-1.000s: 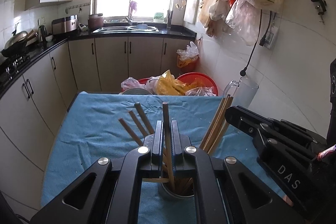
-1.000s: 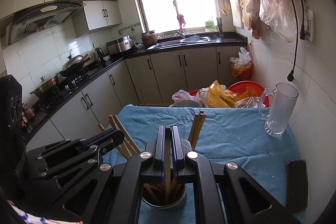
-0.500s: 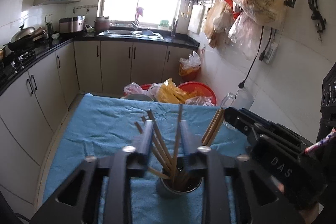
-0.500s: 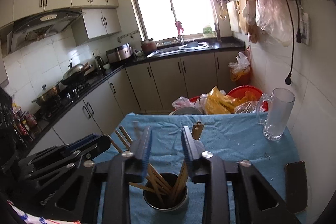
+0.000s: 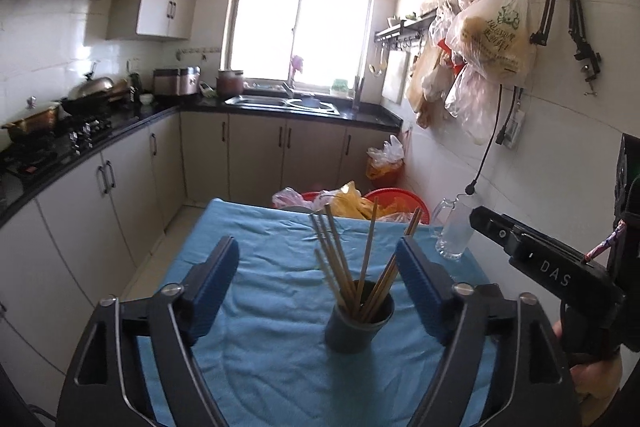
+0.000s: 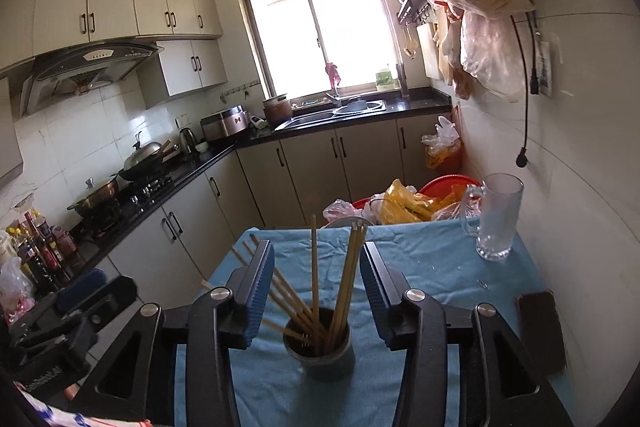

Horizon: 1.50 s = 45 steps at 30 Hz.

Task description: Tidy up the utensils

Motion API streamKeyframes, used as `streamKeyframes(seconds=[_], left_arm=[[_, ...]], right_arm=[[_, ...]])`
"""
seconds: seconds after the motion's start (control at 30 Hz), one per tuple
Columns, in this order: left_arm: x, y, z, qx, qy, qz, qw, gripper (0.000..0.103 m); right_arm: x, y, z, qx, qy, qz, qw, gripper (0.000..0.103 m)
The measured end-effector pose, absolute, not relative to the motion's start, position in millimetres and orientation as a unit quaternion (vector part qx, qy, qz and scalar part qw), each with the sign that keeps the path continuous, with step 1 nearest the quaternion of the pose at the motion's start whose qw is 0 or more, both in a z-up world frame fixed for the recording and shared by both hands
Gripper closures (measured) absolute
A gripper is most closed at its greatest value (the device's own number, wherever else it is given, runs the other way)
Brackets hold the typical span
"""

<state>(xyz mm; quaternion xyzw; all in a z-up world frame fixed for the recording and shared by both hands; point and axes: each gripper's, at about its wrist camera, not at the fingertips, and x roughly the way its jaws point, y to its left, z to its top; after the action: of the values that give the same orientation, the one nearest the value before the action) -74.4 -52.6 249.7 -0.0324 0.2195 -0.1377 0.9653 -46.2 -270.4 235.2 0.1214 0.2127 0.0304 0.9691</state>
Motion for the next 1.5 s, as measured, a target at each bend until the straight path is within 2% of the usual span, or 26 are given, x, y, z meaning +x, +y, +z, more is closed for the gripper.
streamKeyframes(seconds=[0.07, 0.2, 0.43, 0.77, 1.17, 1.5], left_arm=[[-90, -49, 249, -0.029, 0.213, -0.131, 0.968, 0.015], [-117, -45, 246, -0.014, 0.205, -0.115, 0.972, 0.012], [-162, -43, 229, 0.03, 0.172, -0.062, 0.983, 0.0], [-207, -43, 193, 0.049, 0.162, -0.036, 0.985, 0.0], [-184, -43, 128, 0.033, 0.283, -0.044, 0.958, 0.0], [-173, -39, 107, 0.025, 0.323, -0.041, 0.945, 0.0]], right_arm=[[-60, -269, 233, 0.122, 0.212, 0.029, 0.969, 0.051], [-88, -268, 225, 0.125, 0.215, 0.023, 0.968, 0.047], [-130, -259, 195, 0.108, 0.235, 0.006, 0.966, 0.045], [-164, -247, 143, 0.082, 0.268, -0.02, 0.96, 0.043], [-169, -255, 97, 0.082, 0.311, -0.065, 0.944, 0.039], [-164, -248, 85, 0.069, 0.324, -0.075, 0.941, 0.036]])
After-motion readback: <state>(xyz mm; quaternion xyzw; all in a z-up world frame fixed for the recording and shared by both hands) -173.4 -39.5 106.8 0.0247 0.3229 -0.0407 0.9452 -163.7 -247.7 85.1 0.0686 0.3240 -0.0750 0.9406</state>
